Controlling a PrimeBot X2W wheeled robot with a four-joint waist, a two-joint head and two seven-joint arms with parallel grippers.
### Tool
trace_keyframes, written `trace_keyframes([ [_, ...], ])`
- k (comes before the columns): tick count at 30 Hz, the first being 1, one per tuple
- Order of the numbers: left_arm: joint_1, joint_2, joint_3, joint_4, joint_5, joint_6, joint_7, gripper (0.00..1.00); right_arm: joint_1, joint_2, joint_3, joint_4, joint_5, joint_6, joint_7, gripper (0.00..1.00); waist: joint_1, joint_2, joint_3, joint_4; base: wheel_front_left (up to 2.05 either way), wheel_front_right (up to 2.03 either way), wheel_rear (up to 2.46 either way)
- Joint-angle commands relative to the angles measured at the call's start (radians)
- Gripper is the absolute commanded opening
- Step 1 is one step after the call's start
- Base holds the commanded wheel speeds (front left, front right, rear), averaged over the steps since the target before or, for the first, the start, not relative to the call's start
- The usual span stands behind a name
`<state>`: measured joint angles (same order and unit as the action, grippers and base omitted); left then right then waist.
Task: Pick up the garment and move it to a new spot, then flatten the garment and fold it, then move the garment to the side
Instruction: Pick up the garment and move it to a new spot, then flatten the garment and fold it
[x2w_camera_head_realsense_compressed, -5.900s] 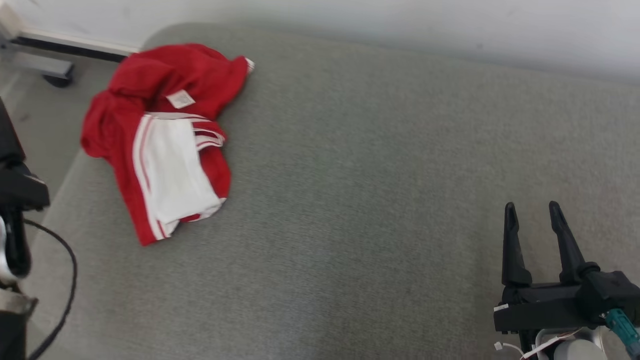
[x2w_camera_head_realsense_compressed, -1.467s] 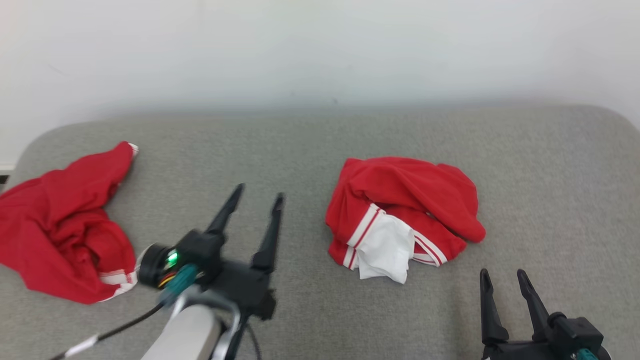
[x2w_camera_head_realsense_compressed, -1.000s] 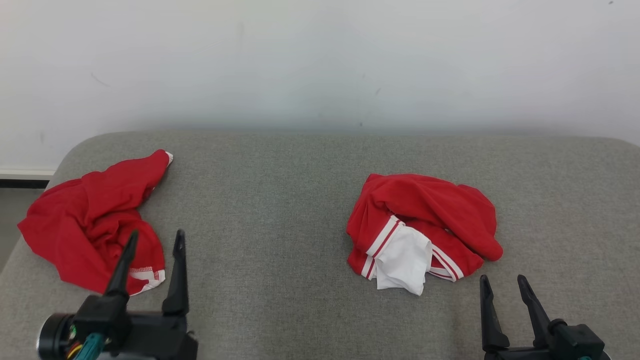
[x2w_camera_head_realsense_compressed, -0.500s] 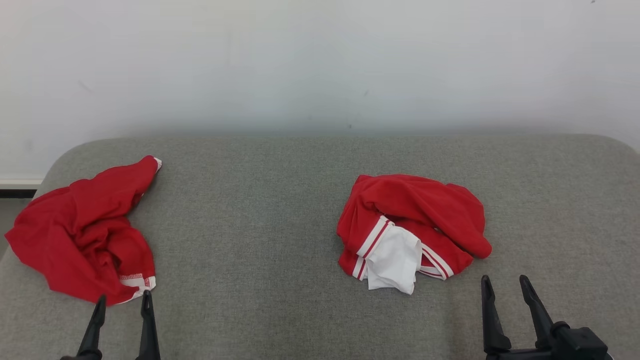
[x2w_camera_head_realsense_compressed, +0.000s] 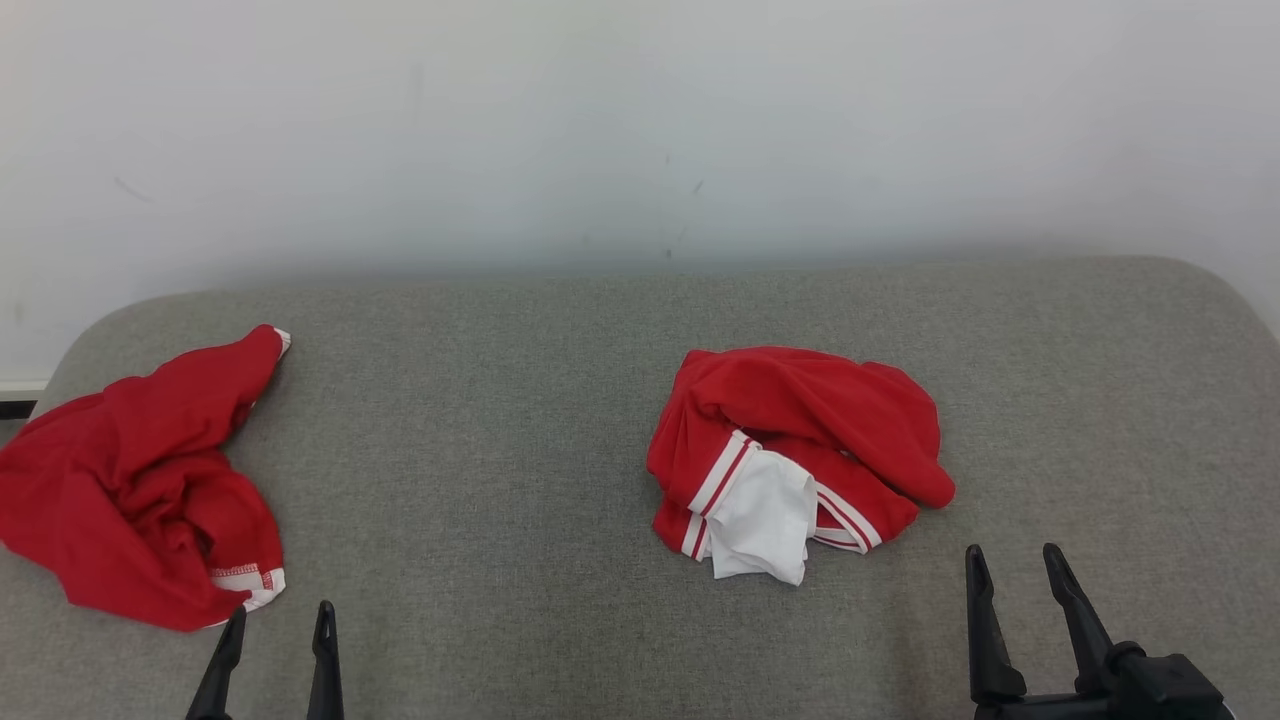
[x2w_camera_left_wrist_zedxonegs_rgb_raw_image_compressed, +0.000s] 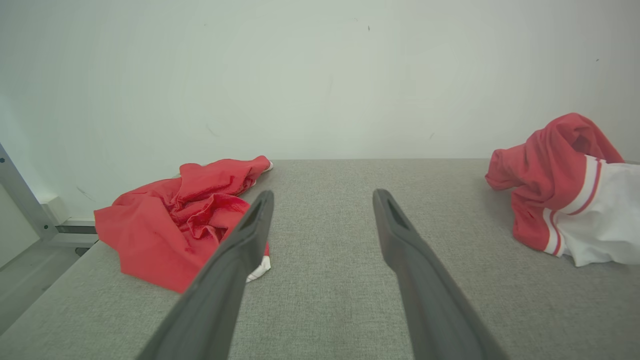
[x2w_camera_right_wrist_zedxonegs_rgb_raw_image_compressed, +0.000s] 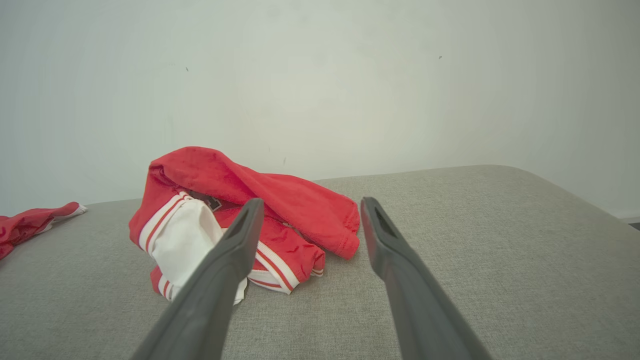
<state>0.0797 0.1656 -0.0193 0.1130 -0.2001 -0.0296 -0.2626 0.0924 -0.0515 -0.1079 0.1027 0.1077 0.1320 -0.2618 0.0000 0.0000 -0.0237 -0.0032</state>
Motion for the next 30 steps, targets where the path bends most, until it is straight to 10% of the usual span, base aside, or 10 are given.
trace_keyframes([
  [1, -0.005, -0.005, 0.005, 0.006, 0.012, -0.008, -0.003, 1.00, 0.010, 0.002, -0.001, -0.003, -0.004, -0.003, -0.005, 1.00, 0.0000, 0.0000, 0.000, -0.003, 0.00, 0.00, 0.00],
  [30, -0.022, -0.017, 0.018, 0.047, 0.081, -0.064, -0.003, 1.00, 0.012, 0.002, -0.003, 0.007, 0.002, -0.003, -0.005, 1.00, 0.0000, 0.0000, -0.010, -0.001, 0.00, 0.00, 0.00],
])
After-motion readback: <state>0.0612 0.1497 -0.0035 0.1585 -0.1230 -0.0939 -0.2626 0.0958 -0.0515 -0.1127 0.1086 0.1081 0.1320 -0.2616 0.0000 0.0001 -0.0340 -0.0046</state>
